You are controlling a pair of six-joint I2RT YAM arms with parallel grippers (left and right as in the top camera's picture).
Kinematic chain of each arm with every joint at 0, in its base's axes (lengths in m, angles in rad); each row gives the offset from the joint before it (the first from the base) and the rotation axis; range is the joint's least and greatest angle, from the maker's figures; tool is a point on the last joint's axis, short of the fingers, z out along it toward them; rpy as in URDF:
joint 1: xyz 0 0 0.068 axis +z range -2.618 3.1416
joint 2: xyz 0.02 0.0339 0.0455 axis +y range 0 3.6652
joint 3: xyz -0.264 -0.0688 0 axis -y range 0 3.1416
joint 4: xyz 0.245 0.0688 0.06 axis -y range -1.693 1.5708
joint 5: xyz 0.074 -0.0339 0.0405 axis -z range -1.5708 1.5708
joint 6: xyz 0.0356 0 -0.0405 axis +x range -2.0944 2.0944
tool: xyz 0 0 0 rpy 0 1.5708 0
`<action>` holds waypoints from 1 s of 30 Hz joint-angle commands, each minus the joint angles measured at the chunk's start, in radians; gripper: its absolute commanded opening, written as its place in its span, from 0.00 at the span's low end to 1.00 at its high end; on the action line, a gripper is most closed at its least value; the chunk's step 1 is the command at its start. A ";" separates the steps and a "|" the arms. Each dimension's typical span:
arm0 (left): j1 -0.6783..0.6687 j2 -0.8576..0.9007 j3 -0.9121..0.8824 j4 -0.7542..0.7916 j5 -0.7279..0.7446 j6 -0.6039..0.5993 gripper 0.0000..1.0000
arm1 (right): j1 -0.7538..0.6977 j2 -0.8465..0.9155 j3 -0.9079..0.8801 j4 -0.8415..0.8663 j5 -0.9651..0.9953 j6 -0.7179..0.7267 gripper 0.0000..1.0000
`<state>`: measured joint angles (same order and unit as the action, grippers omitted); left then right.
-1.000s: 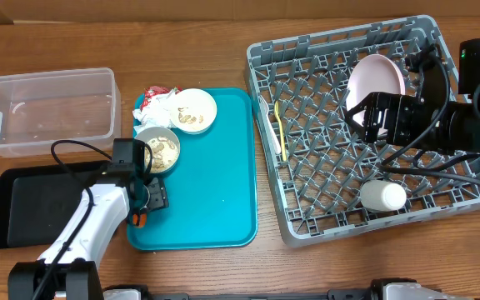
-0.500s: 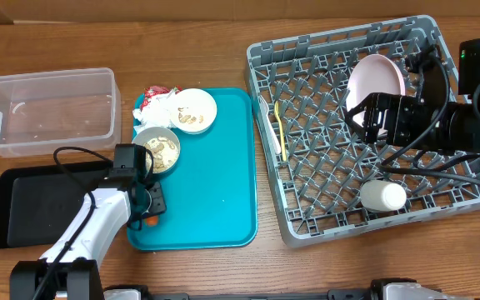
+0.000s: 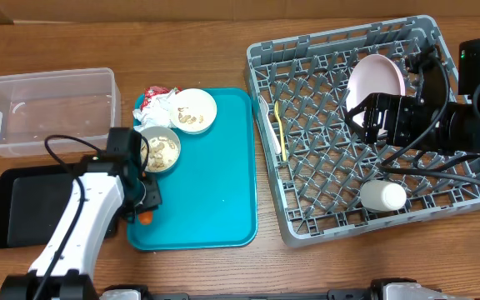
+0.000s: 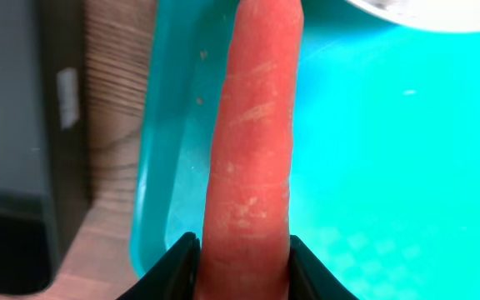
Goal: Sort waste into correct bins and load items into the dishwasher rack
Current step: 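Carry the carrot left and drop it onto the black tray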
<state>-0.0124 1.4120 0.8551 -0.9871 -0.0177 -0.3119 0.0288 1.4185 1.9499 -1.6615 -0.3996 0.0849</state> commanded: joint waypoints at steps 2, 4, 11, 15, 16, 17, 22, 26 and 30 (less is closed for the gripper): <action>0.006 -0.075 0.132 -0.090 -0.035 -0.029 0.20 | 0.005 -0.008 -0.002 0.002 0.006 -0.002 1.00; 0.008 -0.097 0.173 -0.132 -0.116 -0.056 0.21 | 0.005 -0.008 -0.002 0.002 0.006 -0.002 1.00; 0.130 -0.135 0.193 -0.148 -0.203 -0.093 0.24 | 0.005 -0.008 -0.002 -0.002 0.006 -0.002 1.00; 0.284 -0.120 0.193 -0.134 -0.190 -0.105 0.18 | 0.005 -0.008 -0.002 -0.006 0.006 -0.002 1.00; 0.325 -0.117 0.191 -0.127 -0.176 -0.119 0.15 | 0.005 -0.008 -0.002 -0.008 0.006 -0.002 1.00; 0.366 -0.113 0.188 -0.114 -0.157 -0.127 0.15 | 0.005 -0.008 -0.002 -0.010 0.006 -0.002 1.00; 0.514 -0.090 0.144 -0.022 -0.044 -0.225 0.07 | 0.005 -0.008 -0.002 -0.011 0.006 -0.002 1.00; 0.549 -0.063 0.080 0.044 -0.006 -0.367 0.07 | 0.005 -0.008 -0.002 -0.021 0.006 -0.002 1.00; 0.549 -0.048 0.015 0.100 -0.003 -0.434 0.06 | 0.005 -0.008 -0.002 -0.025 0.006 -0.002 1.00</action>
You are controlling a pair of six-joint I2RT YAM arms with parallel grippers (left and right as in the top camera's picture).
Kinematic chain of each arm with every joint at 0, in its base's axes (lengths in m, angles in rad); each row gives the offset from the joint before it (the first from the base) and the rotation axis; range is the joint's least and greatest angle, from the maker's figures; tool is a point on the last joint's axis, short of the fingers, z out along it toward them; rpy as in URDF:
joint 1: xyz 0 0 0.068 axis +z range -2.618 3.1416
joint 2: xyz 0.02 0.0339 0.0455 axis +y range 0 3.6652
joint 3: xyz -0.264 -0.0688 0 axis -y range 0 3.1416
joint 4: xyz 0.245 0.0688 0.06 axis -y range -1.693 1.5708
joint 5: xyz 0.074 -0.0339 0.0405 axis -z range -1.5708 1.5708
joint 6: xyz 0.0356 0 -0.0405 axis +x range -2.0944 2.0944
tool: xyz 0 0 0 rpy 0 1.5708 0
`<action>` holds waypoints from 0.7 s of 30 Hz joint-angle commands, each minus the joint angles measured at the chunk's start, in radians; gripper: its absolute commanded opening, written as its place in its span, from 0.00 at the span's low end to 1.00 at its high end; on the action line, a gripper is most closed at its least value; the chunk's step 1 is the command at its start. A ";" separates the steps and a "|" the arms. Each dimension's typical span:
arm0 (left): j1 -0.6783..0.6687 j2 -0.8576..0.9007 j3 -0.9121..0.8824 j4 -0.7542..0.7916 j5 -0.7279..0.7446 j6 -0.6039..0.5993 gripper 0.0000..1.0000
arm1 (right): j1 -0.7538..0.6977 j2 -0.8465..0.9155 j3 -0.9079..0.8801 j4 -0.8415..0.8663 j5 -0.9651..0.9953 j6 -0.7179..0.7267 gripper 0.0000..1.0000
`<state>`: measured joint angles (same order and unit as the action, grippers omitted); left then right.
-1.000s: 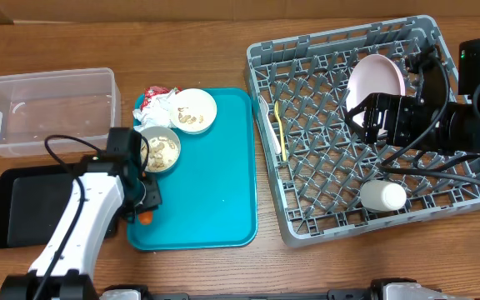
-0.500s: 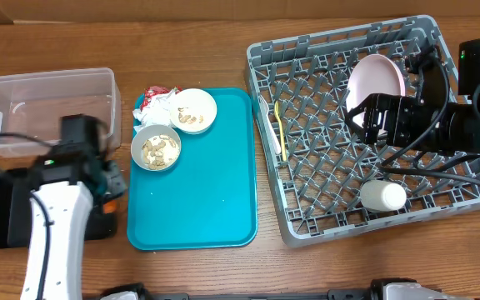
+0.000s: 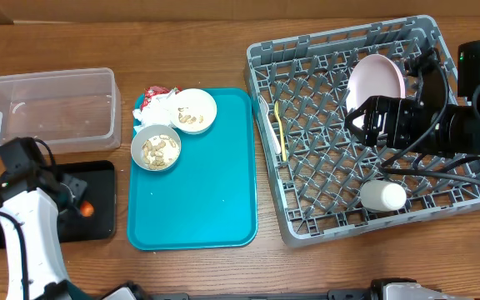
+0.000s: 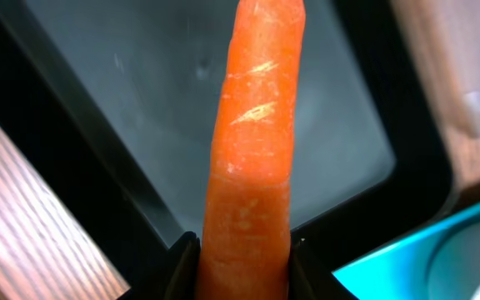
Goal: Sort waste into correct bins and load items into the dishwasher rack
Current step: 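Carry the carrot left and drop it onto the black tray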
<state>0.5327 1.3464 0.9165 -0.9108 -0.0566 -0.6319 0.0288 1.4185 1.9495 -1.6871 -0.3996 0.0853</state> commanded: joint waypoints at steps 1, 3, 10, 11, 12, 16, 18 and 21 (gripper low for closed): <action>0.004 0.018 -0.055 0.031 0.036 -0.113 0.07 | 0.005 -0.008 -0.002 0.000 0.006 -0.003 1.00; 0.004 0.018 -0.061 0.040 0.024 -0.113 0.08 | 0.005 -0.008 -0.002 -0.001 0.006 -0.003 1.00; 0.005 0.013 -0.046 0.045 0.051 -0.077 0.54 | 0.005 -0.008 -0.002 -0.006 0.006 -0.003 1.00; 0.005 0.011 -0.035 0.041 0.063 -0.061 0.63 | 0.005 -0.008 -0.002 -0.006 0.006 -0.003 1.00; 0.005 0.011 -0.018 0.024 0.074 -0.051 0.75 | 0.005 -0.008 -0.002 -0.006 0.006 -0.003 1.00; 0.003 0.010 0.088 -0.061 0.077 -0.002 0.76 | 0.005 -0.008 -0.002 -0.006 0.006 -0.003 1.00; 0.002 0.006 0.154 -0.111 0.094 0.039 0.72 | 0.005 -0.008 -0.002 -0.006 0.006 -0.003 1.00; -0.030 -0.007 0.243 -0.144 0.155 0.145 0.70 | 0.005 -0.008 -0.002 -0.006 0.006 -0.003 1.00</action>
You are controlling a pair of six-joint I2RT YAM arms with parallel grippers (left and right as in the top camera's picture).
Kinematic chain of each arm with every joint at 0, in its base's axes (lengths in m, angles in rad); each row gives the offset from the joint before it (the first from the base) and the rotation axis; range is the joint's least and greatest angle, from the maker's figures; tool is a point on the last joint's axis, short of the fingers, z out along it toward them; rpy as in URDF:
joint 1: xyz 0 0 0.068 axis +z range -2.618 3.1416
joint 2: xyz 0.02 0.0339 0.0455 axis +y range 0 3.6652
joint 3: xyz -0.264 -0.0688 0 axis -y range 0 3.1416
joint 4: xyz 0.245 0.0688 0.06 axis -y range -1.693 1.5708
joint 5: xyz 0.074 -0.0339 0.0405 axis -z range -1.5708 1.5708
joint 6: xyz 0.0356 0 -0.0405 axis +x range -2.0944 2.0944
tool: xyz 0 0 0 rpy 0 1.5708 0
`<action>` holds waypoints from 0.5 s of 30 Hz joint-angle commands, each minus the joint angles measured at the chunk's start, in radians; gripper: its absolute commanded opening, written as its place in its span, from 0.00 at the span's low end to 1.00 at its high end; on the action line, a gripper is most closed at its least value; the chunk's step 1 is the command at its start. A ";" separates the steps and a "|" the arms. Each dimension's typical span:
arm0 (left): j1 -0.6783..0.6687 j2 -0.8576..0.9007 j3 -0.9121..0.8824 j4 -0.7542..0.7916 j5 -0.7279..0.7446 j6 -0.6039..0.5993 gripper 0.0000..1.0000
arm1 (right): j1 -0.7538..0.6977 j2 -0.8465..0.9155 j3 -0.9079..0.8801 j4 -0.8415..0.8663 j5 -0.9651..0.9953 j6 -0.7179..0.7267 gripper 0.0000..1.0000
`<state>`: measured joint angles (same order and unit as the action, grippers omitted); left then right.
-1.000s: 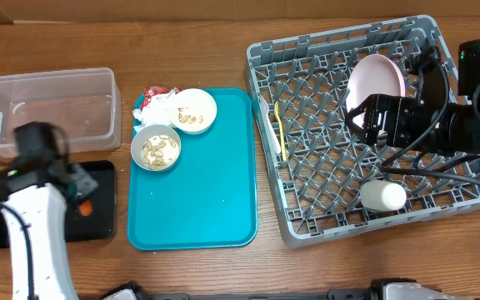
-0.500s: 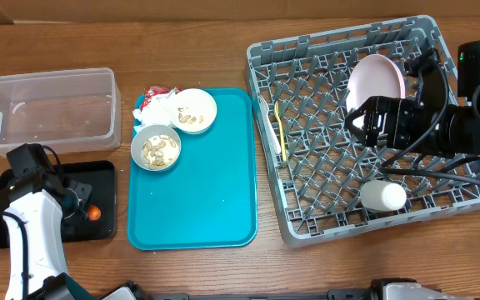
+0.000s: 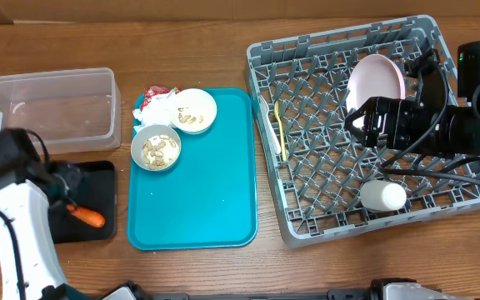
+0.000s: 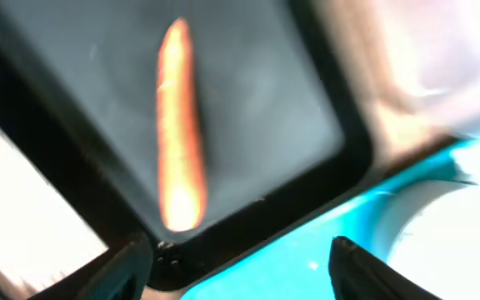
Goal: Sort waste into correct bins and load items into the dishwasher rack
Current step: 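Carry the carrot left and drop it onto the black tray, then grasp the rim of the small peanut-shell bowl with the left gripper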
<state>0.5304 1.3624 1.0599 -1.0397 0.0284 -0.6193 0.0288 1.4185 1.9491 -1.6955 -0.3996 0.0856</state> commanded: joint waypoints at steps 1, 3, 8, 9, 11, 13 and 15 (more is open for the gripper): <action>-0.053 -0.030 0.121 -0.013 0.096 0.177 0.71 | 0.005 -0.008 -0.002 0.002 0.006 -0.003 1.00; -0.124 -0.038 0.151 0.008 0.136 0.282 0.73 | 0.005 -0.008 -0.002 0.002 0.006 -0.003 1.00; -0.367 -0.018 0.147 0.090 0.155 0.518 0.80 | 0.005 -0.008 -0.002 0.002 0.006 -0.003 1.00; -0.413 -0.003 0.147 0.103 0.151 0.558 0.82 | 0.005 -0.008 -0.002 0.002 0.006 -0.003 1.00; -0.494 0.035 0.147 0.129 0.123 0.628 0.85 | 0.005 -0.008 -0.002 0.002 0.006 -0.003 1.00; -0.561 0.085 0.147 0.156 0.069 0.635 0.85 | 0.005 -0.008 -0.002 0.002 0.006 -0.003 1.00; -0.607 0.146 0.147 0.179 0.042 0.634 0.82 | 0.005 -0.008 -0.002 0.002 0.006 -0.003 1.00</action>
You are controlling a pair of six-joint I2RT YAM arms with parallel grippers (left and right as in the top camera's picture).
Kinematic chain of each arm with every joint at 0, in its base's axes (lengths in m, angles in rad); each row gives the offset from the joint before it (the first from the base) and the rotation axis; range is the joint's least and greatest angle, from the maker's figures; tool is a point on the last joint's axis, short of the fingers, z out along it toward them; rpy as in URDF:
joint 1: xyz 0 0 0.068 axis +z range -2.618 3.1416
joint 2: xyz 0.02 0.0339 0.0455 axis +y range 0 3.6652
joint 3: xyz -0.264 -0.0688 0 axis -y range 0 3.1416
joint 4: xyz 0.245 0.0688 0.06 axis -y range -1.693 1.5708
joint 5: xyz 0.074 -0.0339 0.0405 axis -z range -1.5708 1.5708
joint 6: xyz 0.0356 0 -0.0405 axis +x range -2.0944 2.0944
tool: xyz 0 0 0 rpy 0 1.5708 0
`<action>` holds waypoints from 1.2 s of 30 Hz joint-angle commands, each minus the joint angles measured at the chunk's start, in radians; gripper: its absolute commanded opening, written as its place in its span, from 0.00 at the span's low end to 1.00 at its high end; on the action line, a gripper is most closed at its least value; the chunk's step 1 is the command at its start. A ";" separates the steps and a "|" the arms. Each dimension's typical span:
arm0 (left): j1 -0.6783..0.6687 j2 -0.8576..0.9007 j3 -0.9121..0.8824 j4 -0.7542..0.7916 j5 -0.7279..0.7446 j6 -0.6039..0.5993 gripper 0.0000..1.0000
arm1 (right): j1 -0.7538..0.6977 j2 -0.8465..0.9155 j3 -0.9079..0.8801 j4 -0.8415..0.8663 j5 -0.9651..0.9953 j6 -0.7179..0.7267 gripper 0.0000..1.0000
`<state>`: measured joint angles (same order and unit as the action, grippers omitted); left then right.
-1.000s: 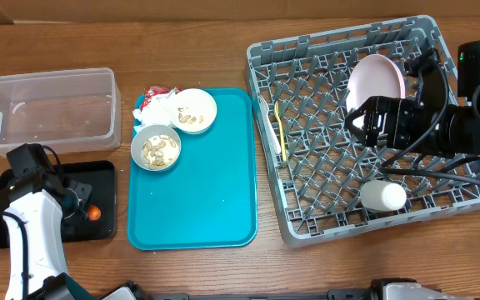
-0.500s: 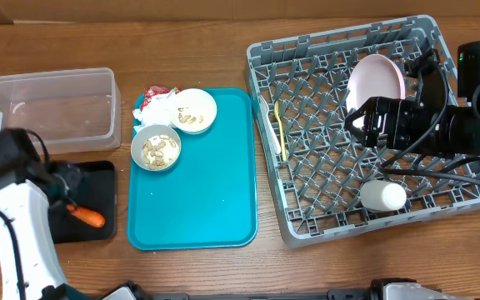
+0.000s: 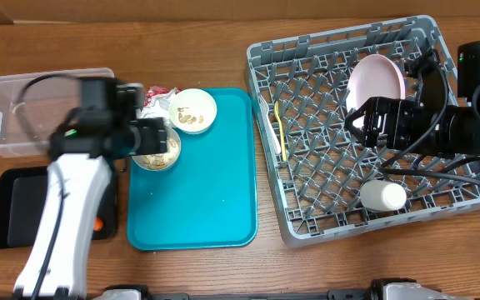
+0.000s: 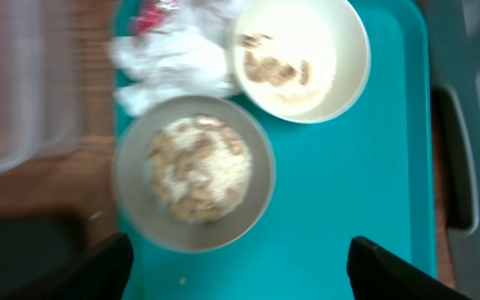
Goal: Sort waste into correct bins and load items into the dishwasher rack
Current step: 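Grasp the rim of the small peanut-shell bowl with the left gripper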
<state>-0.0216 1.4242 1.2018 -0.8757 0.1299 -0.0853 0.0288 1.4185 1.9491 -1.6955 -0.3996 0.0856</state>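
Observation:
My left gripper (image 3: 151, 137) hangs open over the teal tray (image 3: 215, 200), its fingers wide apart with nothing between them (image 4: 240, 279). Just below it is a grey bowl of food scraps (image 4: 194, 171). Beyond that are a white bowl with scraps (image 4: 298, 54), a crumpled white wrapper (image 4: 173, 62) and a red wrapper (image 3: 158, 90). A carrot (image 3: 98, 223) shows as an orange sliver in the black bin (image 3: 23, 208), mostly hidden by my left arm. My right gripper (image 3: 367, 121) hovers over the grey dish rack (image 3: 307, 175) beside a pink plate (image 3: 377, 79).
A clear plastic bin (image 3: 23, 108) stands at the back left, behind the black bin. In the rack lie a yellow utensil (image 3: 280, 129) and a white cup (image 3: 383, 196). The rack's edge shows at the right of the left wrist view.
My left gripper, open over the black bin with the carrot lying in it, is now over the tray above the grey bowl, still open. The right arm has not moved.
My left gripper was shut on the carrot at the tray's front left corner. Then it held the carrot over the black bin. Then it was open and the carrot lay in the bin. Now it hangs open above the bowls on the tray.

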 commanded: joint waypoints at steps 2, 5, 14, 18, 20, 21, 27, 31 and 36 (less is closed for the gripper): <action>-0.079 0.142 0.005 0.040 -0.055 0.100 0.77 | 0.005 -0.008 -0.002 0.002 0.006 -0.003 1.00; -0.110 0.226 0.005 0.078 -0.040 0.101 0.75 | 0.005 -0.008 -0.002 0.002 0.006 -0.003 1.00; -0.126 0.360 0.005 0.179 -0.035 0.106 0.52 | 0.005 -0.008 -0.002 0.002 0.006 -0.003 1.00; -0.132 0.406 0.005 0.182 -0.035 0.105 0.40 | 0.005 -0.008 -0.002 0.002 0.006 -0.003 1.00; -0.132 0.430 0.005 0.181 -0.034 0.103 0.36 | 0.005 -0.008 -0.002 0.002 0.006 -0.003 1.00; -0.132 0.441 0.005 0.181 -0.031 0.097 0.34 | 0.005 -0.008 -0.002 0.002 0.006 -0.003 1.00; -0.132 0.460 0.005 0.182 -0.030 0.059 0.12 | 0.005 -0.008 -0.002 0.002 0.006 -0.003 1.00; -0.132 0.457 0.007 0.158 -0.029 0.024 0.04 | 0.005 -0.008 -0.002 0.002 0.006 -0.003 1.00; -0.133 0.412 0.013 0.077 -0.026 -0.047 0.04 | 0.005 -0.008 -0.002 0.002 0.006 -0.003 1.00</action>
<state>-0.1493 1.8565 1.2205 -0.7631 0.0586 -0.0601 0.0288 1.4185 1.9491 -1.6951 -0.3996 0.0849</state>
